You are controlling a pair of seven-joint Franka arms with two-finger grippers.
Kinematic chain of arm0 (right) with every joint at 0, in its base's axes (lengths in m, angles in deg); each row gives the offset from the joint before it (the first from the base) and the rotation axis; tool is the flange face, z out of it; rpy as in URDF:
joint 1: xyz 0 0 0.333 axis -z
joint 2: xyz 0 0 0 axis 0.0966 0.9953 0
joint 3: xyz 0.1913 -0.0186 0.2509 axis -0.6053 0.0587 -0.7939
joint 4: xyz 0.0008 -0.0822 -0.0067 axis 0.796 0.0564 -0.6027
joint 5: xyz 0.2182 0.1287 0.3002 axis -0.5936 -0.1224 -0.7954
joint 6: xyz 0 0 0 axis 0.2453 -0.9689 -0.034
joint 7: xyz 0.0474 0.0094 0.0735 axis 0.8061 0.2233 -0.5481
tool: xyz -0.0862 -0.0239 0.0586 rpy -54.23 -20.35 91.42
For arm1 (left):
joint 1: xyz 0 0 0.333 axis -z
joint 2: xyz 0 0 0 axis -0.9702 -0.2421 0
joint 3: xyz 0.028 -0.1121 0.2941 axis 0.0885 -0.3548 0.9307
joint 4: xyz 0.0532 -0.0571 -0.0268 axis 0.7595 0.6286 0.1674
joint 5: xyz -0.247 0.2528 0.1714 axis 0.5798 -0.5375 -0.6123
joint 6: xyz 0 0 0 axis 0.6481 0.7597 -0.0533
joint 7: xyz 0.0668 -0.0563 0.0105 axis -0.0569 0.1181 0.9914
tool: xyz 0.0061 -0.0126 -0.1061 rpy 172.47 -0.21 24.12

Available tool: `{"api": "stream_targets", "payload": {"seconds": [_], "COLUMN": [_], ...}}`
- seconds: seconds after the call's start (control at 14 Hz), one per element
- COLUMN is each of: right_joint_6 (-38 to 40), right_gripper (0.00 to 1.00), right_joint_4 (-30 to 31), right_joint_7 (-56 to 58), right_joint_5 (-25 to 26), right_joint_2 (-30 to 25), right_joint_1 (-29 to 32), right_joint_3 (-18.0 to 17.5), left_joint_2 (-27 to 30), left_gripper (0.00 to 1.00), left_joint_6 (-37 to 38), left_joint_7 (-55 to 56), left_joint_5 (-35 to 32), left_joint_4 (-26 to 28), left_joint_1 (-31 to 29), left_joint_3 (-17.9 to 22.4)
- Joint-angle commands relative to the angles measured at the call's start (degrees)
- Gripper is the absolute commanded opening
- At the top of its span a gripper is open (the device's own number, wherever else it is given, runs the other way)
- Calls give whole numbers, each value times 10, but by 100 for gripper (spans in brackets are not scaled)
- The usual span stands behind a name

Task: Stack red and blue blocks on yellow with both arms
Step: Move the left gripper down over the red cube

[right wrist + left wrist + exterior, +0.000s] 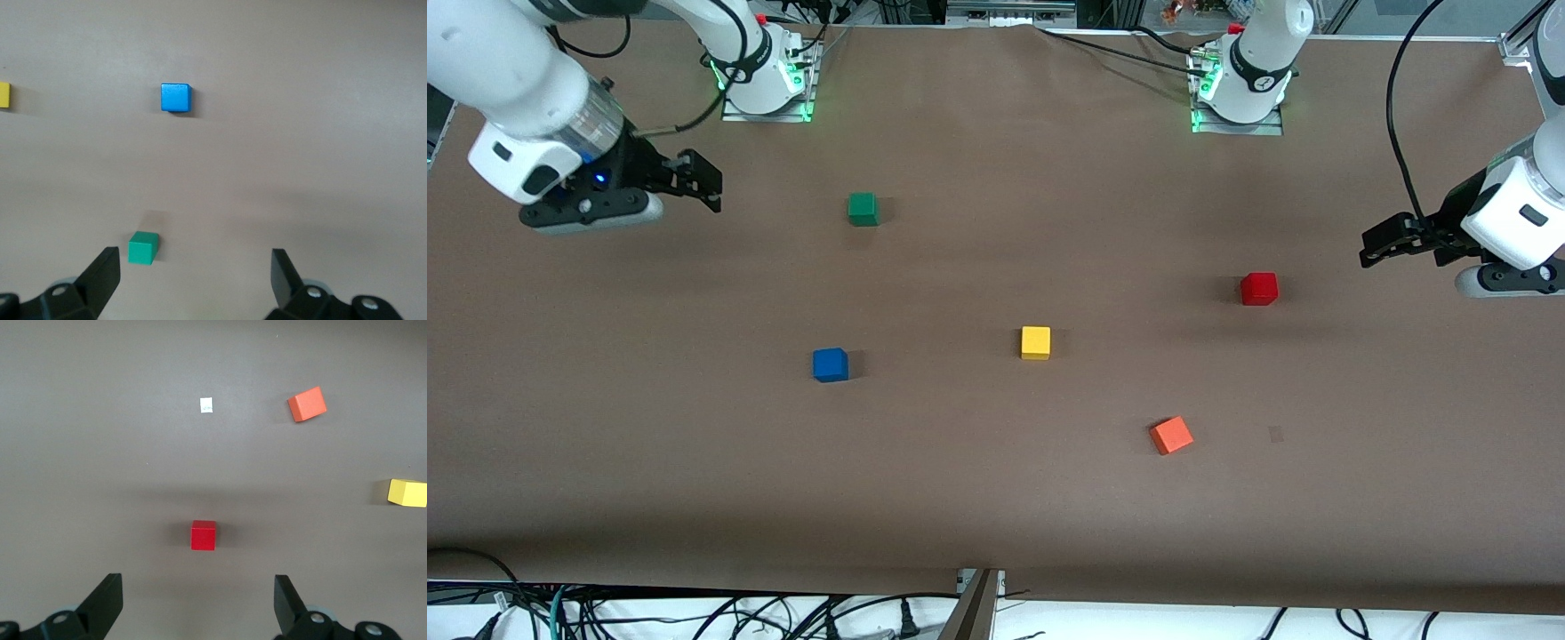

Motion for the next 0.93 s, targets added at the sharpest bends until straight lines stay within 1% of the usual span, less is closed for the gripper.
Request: {"api": "stream_targets", "payload": {"seconds": [0.0, 0.14, 0.29, 0.36, 0.43, 0.5, 0.57, 0.64, 0.79, 0.86], "right_joint_6": [4, 9, 10, 11, 19, 34, 40, 43, 50, 50], "right_gripper": [100, 100, 100, 100, 100, 100, 100, 100, 100, 100], "right_joint_4": [-66, -97, -99, -96, -95, -96, -96, -95, -98, -99], "right_joint_7": [15, 15, 11, 12, 12, 15, 16, 17, 18, 18], "right_joint_5": [1, -1, -2, -2, -2, -2, -2, -2, -2, -2], "right_joint_2": [52, 76, 80, 83, 80, 80, 77, 72, 67, 67], "right_joint_1": [3, 3, 5, 17, 40, 78, 126, 147, 147, 147], "right_joint_3": [0, 0, -1, -8, -30, -70, -113, -133, -134, -134], "left_joint_2": [-1, -3, -13, -19, -29, -40, -51, -55, -54, -54], "left_gripper": [100, 100, 100, 100, 100, 100, 100, 100, 100, 100], "left_joint_6": [7, 6, -2, -16, -21, -29, -52, -91, -167, -195], "left_joint_7": [3, 1, -1, 0, 1, 5, 5, 5, -1, -5], "left_joint_5": [3, 5, 5, -1, -1, -1, -1, -1, -1, -2], "left_joint_4": [-7, -7, -5, 3, 11, 19, 40, 75, 150, 178], "left_joint_1": [-3, -3, -3, -3, -3, -3, -4, -5, -7, -10], "left_joint_3": [-1, -1, 0, 0, 0, 0, 0, 0, 0, 0]}}
